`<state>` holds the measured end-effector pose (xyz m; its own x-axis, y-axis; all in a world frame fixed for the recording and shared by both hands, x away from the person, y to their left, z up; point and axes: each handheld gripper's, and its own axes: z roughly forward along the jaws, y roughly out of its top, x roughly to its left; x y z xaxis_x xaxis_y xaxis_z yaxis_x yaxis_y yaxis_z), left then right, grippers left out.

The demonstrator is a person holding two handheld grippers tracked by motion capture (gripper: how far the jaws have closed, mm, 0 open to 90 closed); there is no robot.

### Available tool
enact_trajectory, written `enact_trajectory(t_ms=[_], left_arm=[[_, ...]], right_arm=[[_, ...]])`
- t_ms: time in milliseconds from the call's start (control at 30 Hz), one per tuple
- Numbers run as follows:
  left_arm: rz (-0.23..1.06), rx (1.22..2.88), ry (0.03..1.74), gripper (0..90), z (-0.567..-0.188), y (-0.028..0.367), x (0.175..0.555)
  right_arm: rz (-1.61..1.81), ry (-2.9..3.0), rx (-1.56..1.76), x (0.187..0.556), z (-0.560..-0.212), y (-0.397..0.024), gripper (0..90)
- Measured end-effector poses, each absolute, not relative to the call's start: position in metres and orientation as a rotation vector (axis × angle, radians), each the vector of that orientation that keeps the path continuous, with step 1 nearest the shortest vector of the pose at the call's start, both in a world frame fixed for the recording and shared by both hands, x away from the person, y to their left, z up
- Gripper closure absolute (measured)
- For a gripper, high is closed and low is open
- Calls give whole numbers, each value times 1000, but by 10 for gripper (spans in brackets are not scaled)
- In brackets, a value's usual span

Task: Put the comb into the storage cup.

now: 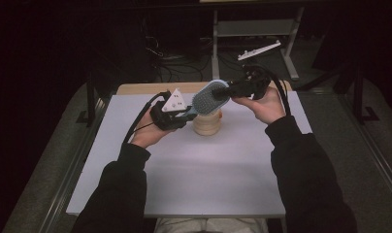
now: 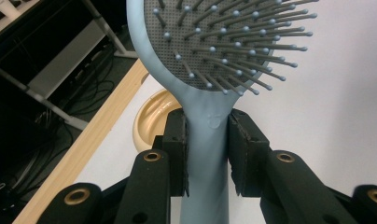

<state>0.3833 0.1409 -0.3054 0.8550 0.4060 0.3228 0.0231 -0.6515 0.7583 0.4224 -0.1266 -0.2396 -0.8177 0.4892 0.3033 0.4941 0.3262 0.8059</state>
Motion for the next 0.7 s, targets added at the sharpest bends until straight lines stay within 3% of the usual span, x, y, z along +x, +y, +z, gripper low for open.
enact_trajectory(t_ms=[167,300,700], left_arm=[[580,2188,347,690,-303,145,385],[522,2157,384,626,-299,153,389],[309,2089,431,324,-301,174,397]], right_arm=[[-1578,-2566,-950,421,-235,-122,578],[-1603,-2611,-939,418,-231,-116,582],[-1601,-2682,-964,422,-222,-113,578]])
